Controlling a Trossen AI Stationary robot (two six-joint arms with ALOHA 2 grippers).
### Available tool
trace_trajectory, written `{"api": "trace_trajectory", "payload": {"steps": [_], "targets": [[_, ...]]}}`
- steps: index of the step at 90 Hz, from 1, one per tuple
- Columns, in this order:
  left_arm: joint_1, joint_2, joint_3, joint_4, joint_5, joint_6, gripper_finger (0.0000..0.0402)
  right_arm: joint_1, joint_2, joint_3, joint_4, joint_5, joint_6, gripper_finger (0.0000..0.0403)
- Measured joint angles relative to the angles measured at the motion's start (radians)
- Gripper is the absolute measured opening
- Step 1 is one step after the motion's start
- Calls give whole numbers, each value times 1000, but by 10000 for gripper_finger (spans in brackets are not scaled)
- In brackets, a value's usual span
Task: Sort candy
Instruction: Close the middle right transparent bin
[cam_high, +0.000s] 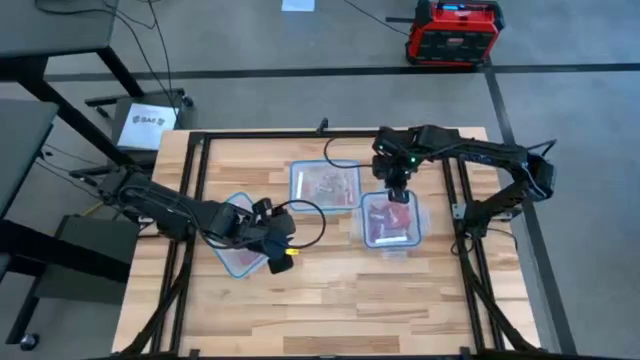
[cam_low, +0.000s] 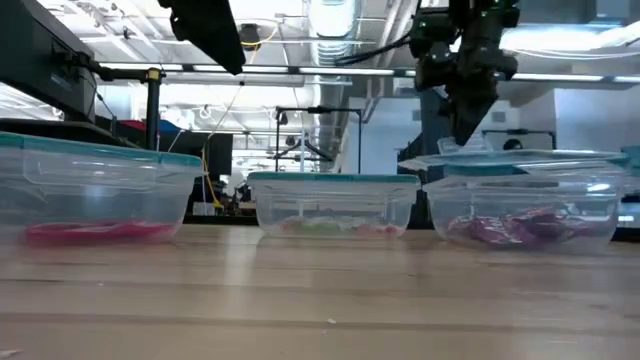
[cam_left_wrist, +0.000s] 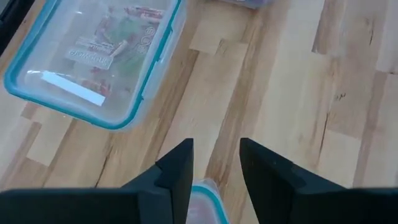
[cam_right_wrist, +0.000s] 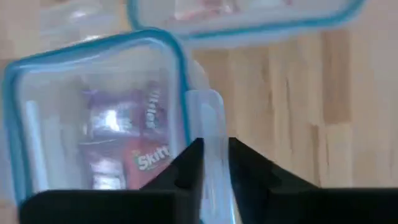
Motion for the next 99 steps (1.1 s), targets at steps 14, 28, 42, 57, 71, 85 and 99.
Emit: {"api": "trace_trajectory", "payload": {"steps": [14, 28, 42, 57, 71, 85, 99], "targets": [[0, 0, 0, 0, 0, -10, 118, -30, 0, 0, -28, 127, 46, 143], [-1, 0, 0, 0, 0, -17, 118, -57, 0, -6, -12, 118, 48, 176], [-8, 0, 0, 0, 0, -33, 118, -49, 1, -66, 8, 92, 30, 181], [-24, 0, 0, -5, 0, -30, 118, 55, -75, -102, -5, 56, 92, 175], [-26, 3, 0, -4, 0, -19, 118, 209, -160, -211, 118, 47, 232, 169], [-26, 37, 0, 3, -7, -6, 118, 315, -182, -360, 266, 107, 245, 164], [-25, 88, 0, 8, -8, -4, 118, 323, -165, -440, 401, 114, 254, 157]]}}
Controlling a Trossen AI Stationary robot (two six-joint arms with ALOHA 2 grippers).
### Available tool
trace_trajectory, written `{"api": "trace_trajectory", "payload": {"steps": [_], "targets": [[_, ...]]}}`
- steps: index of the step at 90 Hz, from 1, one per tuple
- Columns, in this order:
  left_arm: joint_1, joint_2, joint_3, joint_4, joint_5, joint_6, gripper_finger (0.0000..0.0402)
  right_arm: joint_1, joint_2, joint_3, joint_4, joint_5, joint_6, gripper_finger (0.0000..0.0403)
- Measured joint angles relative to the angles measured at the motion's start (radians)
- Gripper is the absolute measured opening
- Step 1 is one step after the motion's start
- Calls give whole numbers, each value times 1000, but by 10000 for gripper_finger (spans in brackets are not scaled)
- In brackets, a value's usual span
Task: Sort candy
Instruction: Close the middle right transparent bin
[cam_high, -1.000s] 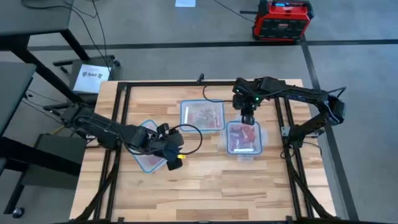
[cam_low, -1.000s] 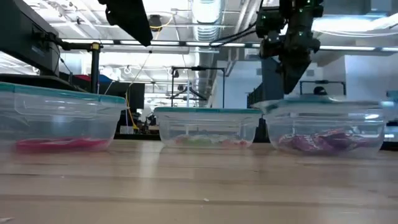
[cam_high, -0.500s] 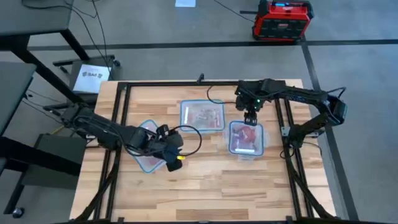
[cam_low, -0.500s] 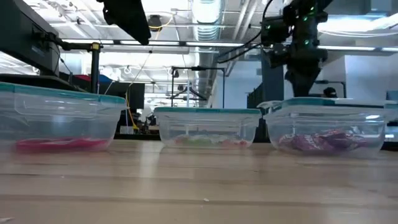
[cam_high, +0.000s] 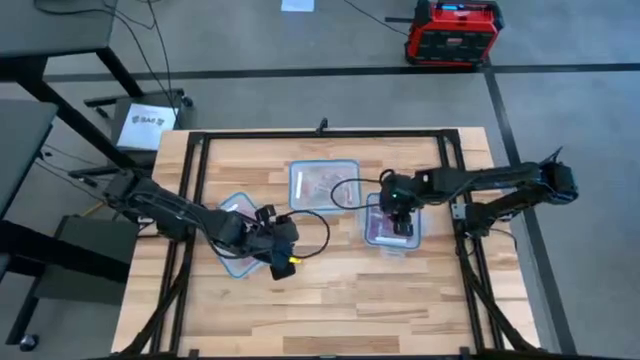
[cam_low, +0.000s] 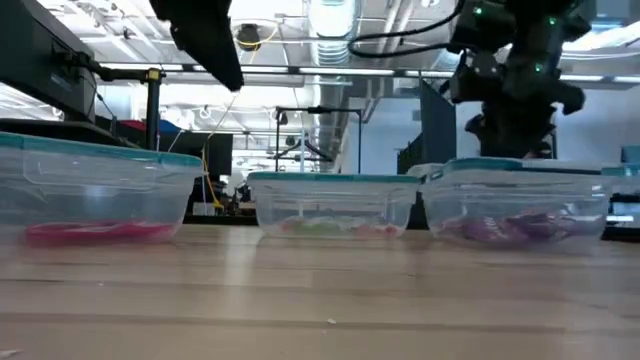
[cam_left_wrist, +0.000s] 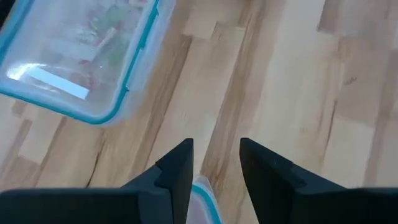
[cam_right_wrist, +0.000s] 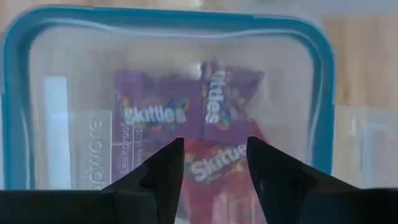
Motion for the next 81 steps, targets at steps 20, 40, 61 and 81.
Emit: {"api": "trace_trajectory", "payload": {"steps": [20, 40, 61, 81], "targets": [[-11, 42, 0, 90, 13, 0, 118, 100, 9, -40, 173, -82, 66, 142], [-33, 44, 0, 196, 16, 10, 118, 223, 10, -62, 221, -94, 171, 132], [-32, 44, 0, 198, 16, -2, 118, 125, 9, -34, 126, 6, 23, 132], [-32, 44, 0, 202, 16, -7, 118, -52, 12, 44, -12, 21, -105, 132]]}}
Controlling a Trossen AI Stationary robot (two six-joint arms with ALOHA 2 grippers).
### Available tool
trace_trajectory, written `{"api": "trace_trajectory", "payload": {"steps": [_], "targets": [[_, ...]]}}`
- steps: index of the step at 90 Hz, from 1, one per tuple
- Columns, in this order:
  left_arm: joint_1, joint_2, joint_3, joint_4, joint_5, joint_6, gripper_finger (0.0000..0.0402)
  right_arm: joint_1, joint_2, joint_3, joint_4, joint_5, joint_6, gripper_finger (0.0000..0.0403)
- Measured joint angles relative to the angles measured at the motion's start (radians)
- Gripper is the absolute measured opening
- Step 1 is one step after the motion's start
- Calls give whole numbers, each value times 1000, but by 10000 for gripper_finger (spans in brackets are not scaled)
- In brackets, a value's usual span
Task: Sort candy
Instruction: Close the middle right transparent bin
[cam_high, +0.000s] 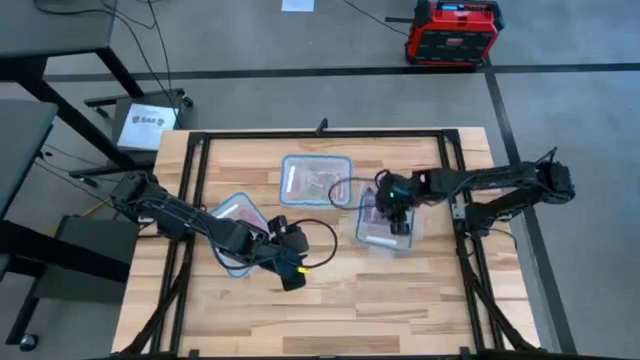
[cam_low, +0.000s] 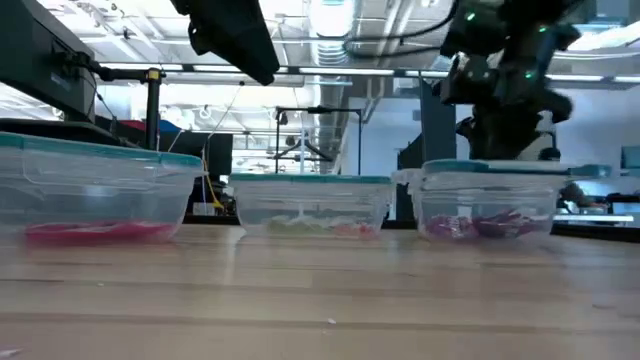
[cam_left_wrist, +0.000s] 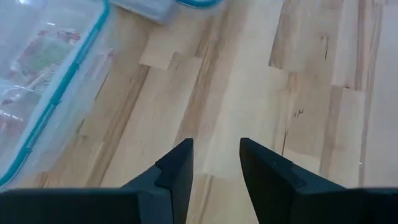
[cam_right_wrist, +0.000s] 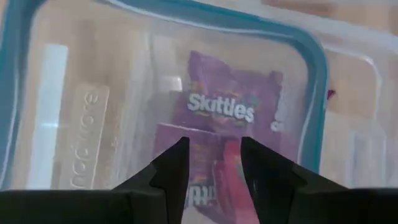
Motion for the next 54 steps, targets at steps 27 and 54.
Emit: {"api": "trace_trajectory", "payload": {"steps": [27, 54], "targets": [[16, 0, 0, 79, 0, 19, 118, -137, -16, 168, -73, 56, -75, 132], [102, 167, 0, 392, 82, 176, 118, -553, -1, 171, 45, 65, -70, 132]]}}
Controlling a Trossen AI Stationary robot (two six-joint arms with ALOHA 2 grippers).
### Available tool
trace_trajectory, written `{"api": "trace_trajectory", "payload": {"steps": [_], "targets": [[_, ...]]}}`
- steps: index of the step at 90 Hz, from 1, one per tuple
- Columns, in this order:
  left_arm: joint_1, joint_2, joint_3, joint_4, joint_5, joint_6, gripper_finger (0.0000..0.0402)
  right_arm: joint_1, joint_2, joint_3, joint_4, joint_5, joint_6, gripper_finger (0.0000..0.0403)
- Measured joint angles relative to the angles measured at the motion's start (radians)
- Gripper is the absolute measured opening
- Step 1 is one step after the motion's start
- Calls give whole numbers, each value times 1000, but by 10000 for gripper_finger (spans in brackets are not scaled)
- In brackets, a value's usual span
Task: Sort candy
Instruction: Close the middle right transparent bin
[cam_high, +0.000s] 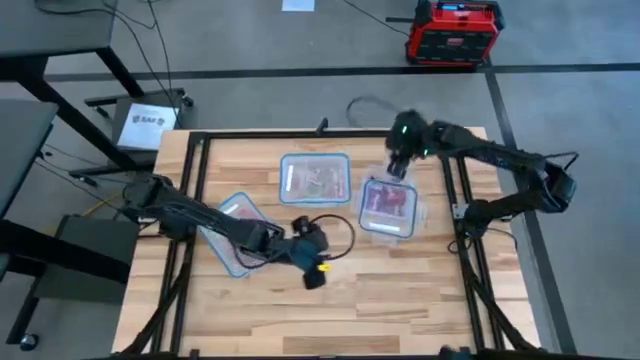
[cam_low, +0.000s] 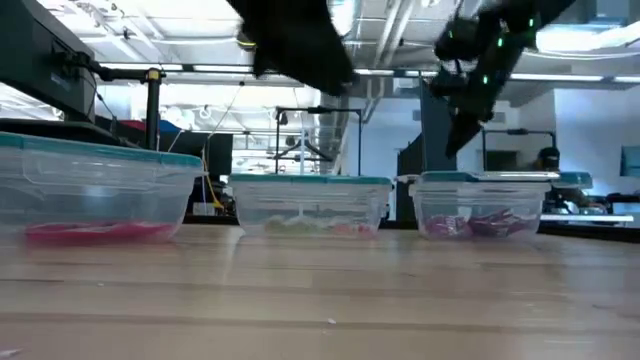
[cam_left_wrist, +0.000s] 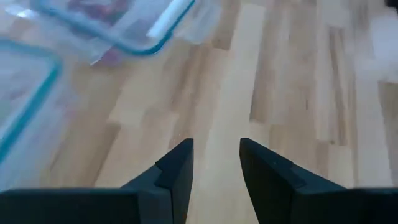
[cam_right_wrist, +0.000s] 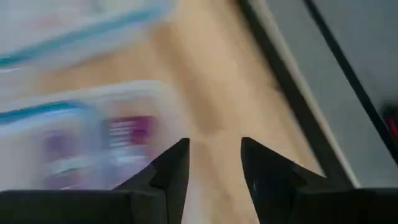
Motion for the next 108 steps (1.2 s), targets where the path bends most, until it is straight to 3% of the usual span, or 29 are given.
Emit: {"api": "trace_trajectory", "payload": {"steps": [12, 24, 46, 80, 108], "targets": [[63, 136, 0, 266, -6, 119, 118, -143, 56, -1, -14, -82, 2, 132], [120, 238, 15, 435, 7, 137, 118, -196, 144, -1, -50, -154, 17, 132], [138, 340, 107, 450, 97, 138, 118, -201, 290, -1, -48, -286, -9, 132], [223, 355, 143, 433, 96, 129, 118, -112, 320, 1, -104, -318, -29, 132], [233, 337, 143, 408, 119, 101, 118, -85, 318, 1, -110, -272, -37, 132]]}}
